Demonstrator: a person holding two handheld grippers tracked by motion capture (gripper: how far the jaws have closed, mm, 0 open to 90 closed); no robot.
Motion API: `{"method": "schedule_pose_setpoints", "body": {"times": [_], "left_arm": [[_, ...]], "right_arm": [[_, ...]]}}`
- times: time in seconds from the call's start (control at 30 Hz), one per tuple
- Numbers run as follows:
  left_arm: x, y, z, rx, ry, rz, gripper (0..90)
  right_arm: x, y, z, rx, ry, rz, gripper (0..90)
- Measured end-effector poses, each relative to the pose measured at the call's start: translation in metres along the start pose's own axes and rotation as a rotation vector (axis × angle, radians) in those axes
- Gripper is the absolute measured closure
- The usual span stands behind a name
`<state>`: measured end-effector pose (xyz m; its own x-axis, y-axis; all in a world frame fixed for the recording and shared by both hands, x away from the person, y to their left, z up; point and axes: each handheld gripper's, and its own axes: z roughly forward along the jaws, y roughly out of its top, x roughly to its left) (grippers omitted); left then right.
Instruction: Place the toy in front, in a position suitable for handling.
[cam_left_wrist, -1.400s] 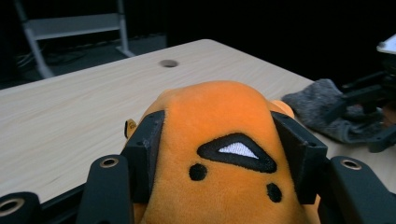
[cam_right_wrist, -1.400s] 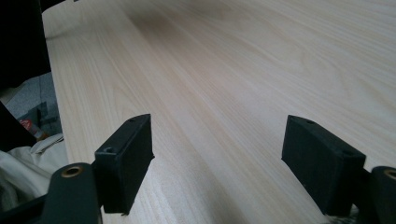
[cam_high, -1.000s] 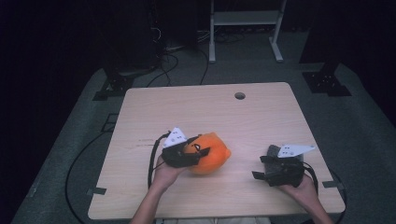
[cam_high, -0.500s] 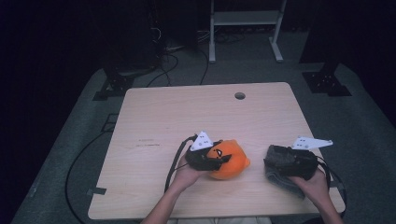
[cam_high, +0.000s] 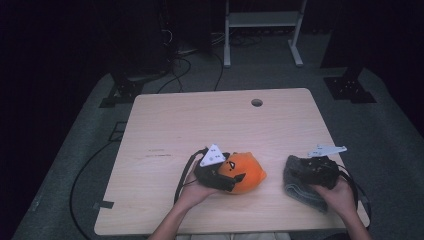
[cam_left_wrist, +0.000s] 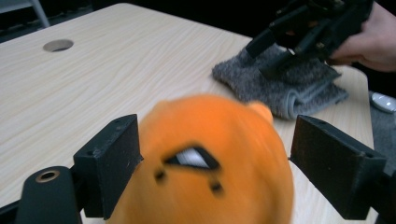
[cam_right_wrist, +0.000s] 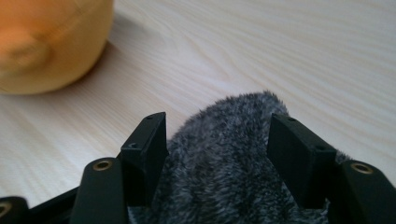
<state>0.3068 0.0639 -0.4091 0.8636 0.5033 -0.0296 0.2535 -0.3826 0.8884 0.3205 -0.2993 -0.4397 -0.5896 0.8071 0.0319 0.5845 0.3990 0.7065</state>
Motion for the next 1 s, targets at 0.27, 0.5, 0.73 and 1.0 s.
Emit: {"method": "schedule_pose_setpoints", "body": {"times": [0.27, 0.5, 0.73, 1.0], "left_arm": [[0.022, -0.036, -0.012, -0.060, 0.018, -0.150, 14.5], [0.020, -0.040, -0.003, -0.071, -0.023, -0.161, 15.6], [0.008, -0.044, -0.006, -0.010, -0.003, -0.050, 30.6], [0.013, -0.048, -0.005, -0.032, -0.017, -0.099, 33.1]], "right_arm": [[-0.005, -0.007, 0.022, 0.141, -0.024, 0.037, 44.4], [0.002, -0.009, 0.023, 0.142, -0.009, 0.013, 66.0], [0.009, -0.006, 0.023, 0.147, -0.006, -0.016, 78.5], [0.032, 0.018, 0.002, -0.041, 0.126, -0.039, 78.4]]}}
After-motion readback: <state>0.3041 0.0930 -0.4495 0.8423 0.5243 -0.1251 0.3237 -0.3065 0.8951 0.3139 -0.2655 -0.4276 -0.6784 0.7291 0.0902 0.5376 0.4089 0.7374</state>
